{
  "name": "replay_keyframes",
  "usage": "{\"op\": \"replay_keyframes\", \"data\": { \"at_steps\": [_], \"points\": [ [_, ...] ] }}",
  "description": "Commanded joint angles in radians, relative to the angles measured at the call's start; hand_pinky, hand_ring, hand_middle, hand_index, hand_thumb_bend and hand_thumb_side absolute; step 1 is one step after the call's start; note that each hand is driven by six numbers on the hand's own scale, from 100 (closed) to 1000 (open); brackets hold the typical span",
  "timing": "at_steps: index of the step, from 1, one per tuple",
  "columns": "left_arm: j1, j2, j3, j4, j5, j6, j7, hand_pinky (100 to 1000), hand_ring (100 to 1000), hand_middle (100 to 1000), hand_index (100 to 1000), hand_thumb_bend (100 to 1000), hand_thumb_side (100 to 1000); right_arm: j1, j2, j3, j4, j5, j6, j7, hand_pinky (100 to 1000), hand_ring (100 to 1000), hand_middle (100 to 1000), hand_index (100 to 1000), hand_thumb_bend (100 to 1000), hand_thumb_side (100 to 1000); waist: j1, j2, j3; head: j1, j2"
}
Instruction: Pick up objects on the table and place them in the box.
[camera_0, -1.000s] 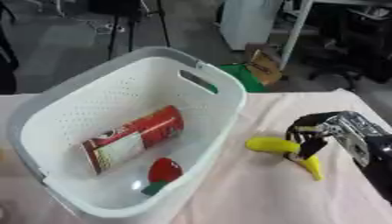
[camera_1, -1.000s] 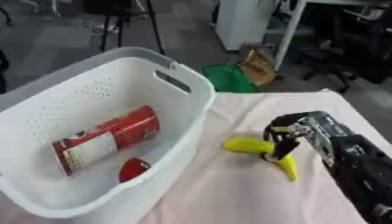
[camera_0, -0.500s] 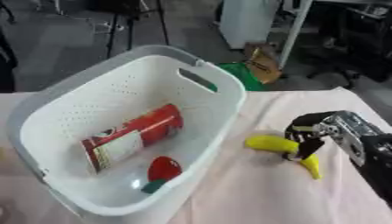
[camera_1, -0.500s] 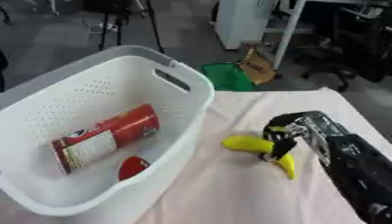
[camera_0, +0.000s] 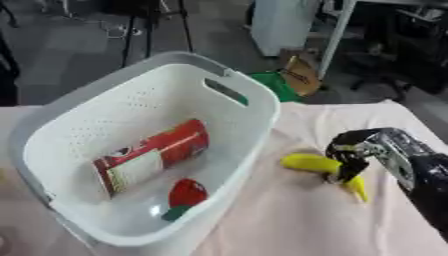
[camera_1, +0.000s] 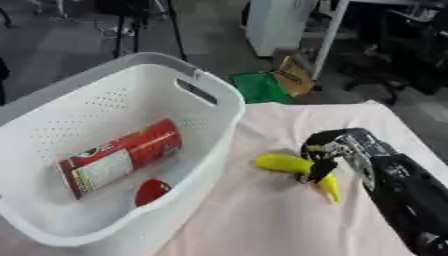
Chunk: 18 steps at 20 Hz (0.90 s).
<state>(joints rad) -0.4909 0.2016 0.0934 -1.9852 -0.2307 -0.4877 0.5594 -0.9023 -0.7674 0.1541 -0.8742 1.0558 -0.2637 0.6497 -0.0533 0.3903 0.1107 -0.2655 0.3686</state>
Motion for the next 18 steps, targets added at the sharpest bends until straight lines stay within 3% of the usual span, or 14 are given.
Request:
{"op": "replay_keyframes", "data": {
  "at_steps": [1, 7, 18],
  "points": [
    [-0.009, 0.004, 0.006, -0.015, -0.004, -0.001, 0.001, 645, 508, 603, 746, 100, 985, -0.009, -0.013, -0.001, 0.006, 0.001, 0.003, -0.007, 581, 565, 456, 622, 170, 575, 0.003, -0.024, -0.001, -0.002, -0.001],
    [-0.008, 0.004, 0.006, -0.015, -0.005, 0.0, 0.001, 646, 510, 604, 746, 100, 983, -0.017, -0.013, -0.001, 0.005, 0.002, 0.009, -0.024, 576, 556, 439, 600, 100, 561, 0.005, -0.028, -0.004, -0.002, 0.0],
    [0.0, 0.004, 0.006, -0.015, -0.006, 0.003, 0.0, 645, 511, 604, 747, 100, 981, -0.04, -0.019, 0.0, -0.004, -0.009, 0.02, -0.039, 581, 550, 415, 573, 100, 558, 0.009, -0.045, -0.019, 0.004, 0.008]
  ]
}}
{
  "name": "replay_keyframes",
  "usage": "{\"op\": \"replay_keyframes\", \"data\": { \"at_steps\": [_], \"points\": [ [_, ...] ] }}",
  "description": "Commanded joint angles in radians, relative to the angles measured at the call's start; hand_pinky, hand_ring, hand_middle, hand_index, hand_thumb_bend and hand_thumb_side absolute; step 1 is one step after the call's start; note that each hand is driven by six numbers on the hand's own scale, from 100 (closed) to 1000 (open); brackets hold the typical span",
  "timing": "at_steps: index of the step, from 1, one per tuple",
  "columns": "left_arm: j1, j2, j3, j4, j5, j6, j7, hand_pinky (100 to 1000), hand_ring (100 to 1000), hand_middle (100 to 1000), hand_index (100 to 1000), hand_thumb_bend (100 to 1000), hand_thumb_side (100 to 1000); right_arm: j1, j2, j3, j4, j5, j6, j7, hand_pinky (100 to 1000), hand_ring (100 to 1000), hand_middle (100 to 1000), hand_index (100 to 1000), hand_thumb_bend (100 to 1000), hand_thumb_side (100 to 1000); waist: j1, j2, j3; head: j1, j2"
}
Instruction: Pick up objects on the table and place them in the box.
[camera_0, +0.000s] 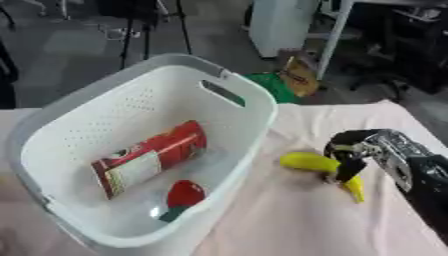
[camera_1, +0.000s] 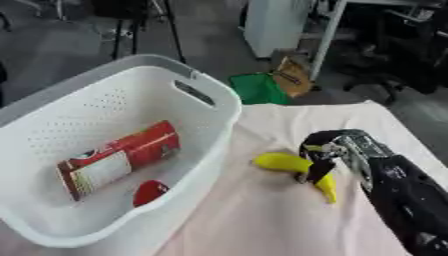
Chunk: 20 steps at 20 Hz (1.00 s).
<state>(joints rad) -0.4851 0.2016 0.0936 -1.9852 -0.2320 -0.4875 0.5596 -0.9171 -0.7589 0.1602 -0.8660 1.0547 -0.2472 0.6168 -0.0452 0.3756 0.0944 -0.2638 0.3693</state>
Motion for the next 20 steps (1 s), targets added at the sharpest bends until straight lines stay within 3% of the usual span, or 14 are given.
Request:
{"op": "replay_keyframes", "data": {
  "at_steps": [1, 20],
  "points": [
    [-0.005, 0.005, 0.006, -0.015, -0.005, 0.003, 0.0, 645, 511, 604, 747, 100, 981, -0.027, -0.028, -0.006, -0.013, -0.01, 0.005, -0.007, 581, 550, 415, 573, 100, 558, 0.001, -0.032, -0.004, 0.002, 0.008],
    [0.007, 0.01, 0.006, -0.015, -0.006, 0.005, -0.003, 642, 511, 604, 748, 100, 980, -0.06, -0.046, -0.002, -0.032, -0.022, 0.003, 0.002, 593, 549, 408, 559, 100, 535, -0.004, -0.066, -0.024, 0.02, 0.005]
  ]
}}
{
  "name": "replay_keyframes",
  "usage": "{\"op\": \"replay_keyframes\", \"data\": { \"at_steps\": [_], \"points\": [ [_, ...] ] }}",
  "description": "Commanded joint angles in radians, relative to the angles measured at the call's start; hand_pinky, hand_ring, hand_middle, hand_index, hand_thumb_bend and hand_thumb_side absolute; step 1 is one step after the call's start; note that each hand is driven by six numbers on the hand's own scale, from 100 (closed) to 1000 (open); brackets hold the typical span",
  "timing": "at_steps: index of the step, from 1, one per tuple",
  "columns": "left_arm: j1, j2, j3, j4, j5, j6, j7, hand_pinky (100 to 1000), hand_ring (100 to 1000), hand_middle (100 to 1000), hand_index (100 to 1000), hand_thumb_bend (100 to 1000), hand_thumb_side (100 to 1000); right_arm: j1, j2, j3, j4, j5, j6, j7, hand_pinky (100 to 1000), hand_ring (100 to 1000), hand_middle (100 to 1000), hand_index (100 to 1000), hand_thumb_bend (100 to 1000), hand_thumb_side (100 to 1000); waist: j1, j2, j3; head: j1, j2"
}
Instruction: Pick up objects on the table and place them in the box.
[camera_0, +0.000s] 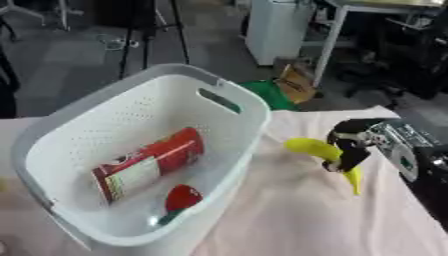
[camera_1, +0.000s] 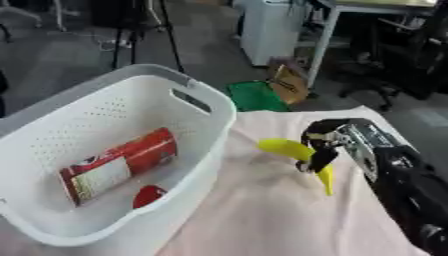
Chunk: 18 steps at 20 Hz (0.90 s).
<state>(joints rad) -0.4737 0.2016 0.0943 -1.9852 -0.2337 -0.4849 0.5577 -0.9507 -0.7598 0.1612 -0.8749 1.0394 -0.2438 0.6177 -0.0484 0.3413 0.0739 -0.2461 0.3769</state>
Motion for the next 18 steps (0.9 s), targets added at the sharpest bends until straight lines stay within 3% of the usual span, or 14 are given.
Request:
{"op": "replay_keyframes", "data": {
  "at_steps": [1, 18],
  "points": [
    [-0.004, 0.011, 0.006, -0.015, -0.005, 0.003, -0.001, 642, 511, 604, 748, 100, 980, -0.029, -0.046, -0.002, -0.024, -0.006, -0.001, 0.003, 593, 549, 408, 559, 100, 535, -0.002, -0.034, -0.005, 0.003, 0.0],
    [0.002, 0.017, 0.005, -0.015, -0.008, 0.002, -0.001, 639, 510, 603, 748, 100, 978, -0.077, -0.049, 0.0, -0.035, -0.004, -0.004, 0.016, 598, 548, 393, 545, 100, 521, -0.017, -0.057, -0.015, 0.006, 0.017]
  ]
}}
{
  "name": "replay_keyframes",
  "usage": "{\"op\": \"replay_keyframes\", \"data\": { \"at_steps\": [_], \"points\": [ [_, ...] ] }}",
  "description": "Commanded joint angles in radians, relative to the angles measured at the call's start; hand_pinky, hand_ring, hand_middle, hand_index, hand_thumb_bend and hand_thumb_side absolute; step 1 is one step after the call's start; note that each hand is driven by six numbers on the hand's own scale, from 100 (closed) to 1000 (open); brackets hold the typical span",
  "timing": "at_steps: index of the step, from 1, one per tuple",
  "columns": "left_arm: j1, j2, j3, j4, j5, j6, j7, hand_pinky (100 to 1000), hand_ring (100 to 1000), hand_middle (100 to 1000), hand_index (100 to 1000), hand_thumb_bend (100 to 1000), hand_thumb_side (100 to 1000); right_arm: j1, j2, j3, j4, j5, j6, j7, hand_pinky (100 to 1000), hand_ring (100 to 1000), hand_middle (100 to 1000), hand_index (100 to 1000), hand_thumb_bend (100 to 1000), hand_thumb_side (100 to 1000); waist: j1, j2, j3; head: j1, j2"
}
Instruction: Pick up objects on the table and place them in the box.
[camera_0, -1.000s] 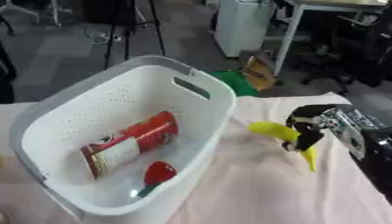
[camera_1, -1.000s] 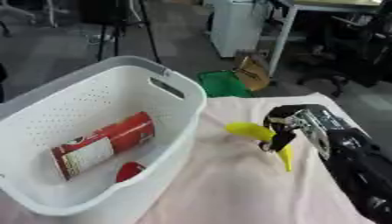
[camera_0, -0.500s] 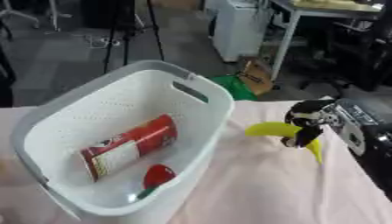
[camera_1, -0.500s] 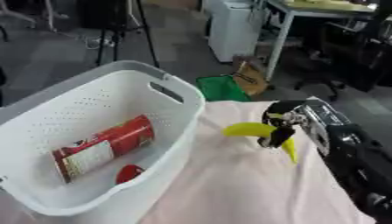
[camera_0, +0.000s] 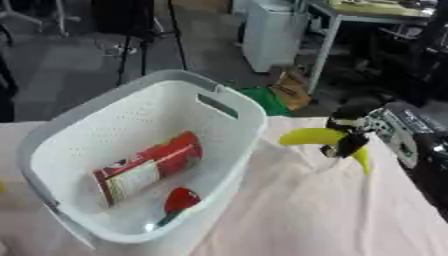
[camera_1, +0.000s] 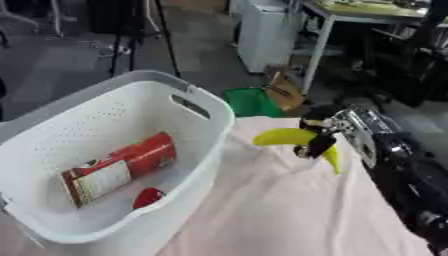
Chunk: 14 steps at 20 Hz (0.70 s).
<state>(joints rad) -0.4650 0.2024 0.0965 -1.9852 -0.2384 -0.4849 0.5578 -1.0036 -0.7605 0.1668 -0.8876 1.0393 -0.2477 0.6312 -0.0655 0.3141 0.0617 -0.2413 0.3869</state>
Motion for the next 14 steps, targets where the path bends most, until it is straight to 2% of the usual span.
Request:
{"op": "replay_keyframes", "data": {
  "at_steps": [1, 14],
  "points": [
    [-0.007, 0.016, 0.002, -0.015, -0.003, 0.001, -0.001, 639, 510, 603, 748, 100, 978, -0.027, -0.049, -0.005, -0.024, -0.005, 0.0, 0.002, 598, 548, 393, 545, 100, 521, -0.001, -0.031, -0.003, 0.001, 0.008],
    [-0.006, 0.022, 0.0, -0.015, -0.003, 0.001, -0.005, 636, 510, 603, 748, 100, 977, -0.066, -0.05, -0.007, -0.037, -0.008, -0.004, 0.01, 601, 545, 387, 539, 100, 513, -0.01, -0.051, -0.007, 0.003, 0.016]
  ]
}}
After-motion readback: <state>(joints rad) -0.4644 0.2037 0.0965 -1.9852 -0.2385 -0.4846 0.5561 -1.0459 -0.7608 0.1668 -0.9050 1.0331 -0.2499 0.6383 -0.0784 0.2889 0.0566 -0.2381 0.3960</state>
